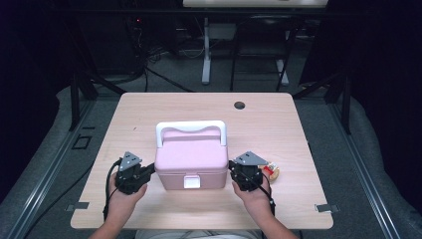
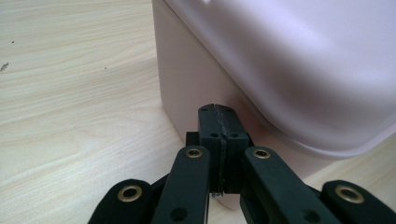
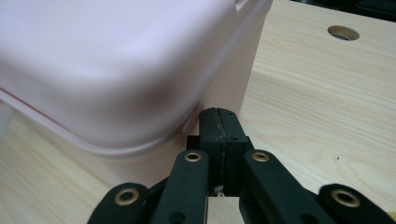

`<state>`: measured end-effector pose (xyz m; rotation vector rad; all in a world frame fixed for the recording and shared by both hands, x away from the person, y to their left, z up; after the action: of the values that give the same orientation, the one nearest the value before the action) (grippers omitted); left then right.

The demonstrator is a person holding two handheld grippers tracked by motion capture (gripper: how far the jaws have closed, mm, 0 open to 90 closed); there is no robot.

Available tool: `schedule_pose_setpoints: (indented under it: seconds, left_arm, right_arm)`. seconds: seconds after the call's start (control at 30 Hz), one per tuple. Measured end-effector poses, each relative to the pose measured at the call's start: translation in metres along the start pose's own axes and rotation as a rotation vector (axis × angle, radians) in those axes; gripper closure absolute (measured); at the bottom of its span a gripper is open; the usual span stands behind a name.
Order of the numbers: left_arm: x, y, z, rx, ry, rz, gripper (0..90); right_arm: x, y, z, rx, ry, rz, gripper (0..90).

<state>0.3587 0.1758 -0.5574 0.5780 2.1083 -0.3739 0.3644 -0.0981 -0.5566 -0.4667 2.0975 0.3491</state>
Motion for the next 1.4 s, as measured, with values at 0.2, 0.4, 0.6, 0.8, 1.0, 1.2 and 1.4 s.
schedule_pose_setpoints:
  seconds: [0.2,0.4,0.6,0.8,1.0,1.2,1.4]
  left_arm:
    - [0.003,-0.003,-0.004,0.022,-0.016,-0.010,90.0]
    - [0.006,-0.006,-0.006,0.033,-0.029,-0.016,90.0]
    - [0.009,-0.012,-0.010,0.056,-0.036,-0.025,90.0]
    - [0.011,-0.014,-0.012,0.064,-0.030,-0.015,90.0]
    - [0.011,-0.015,-0.012,0.065,-0.030,-0.005,90.0]
    - [0.012,-0.014,-0.012,0.075,-0.024,0.004,90.0]
    - [0.013,-0.012,-0.012,0.090,-0.015,0.003,88.4]
  right_arm:
    - [0.006,0.004,-0.009,-0.019,-0.002,0.005,90.0]
    - [0.008,0.004,-0.012,-0.029,0.001,0.009,90.0]
    - [0.010,0.002,-0.015,-0.035,0.004,0.035,90.0]
    - [0.012,0.002,-0.019,-0.038,0.004,0.030,90.0]
    - [0.014,0.003,-0.023,-0.035,0.015,0.008,90.0]
    - [0.014,0.003,-0.025,-0.043,0.022,-0.004,90.0]
    - [0.012,-0.001,-0.025,-0.060,0.013,0.007,85.7]
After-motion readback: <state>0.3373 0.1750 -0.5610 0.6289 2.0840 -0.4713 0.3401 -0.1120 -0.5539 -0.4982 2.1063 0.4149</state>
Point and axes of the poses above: each handheld gripper's, and its own axes: z roughly forward along the jaws, x roughly out of its underside, y roughly to its left, the point moved 8 cm from there along z, roughly forward along the jaws, and after that the axes turned 4 degrees about z, right-handed, at the moved point
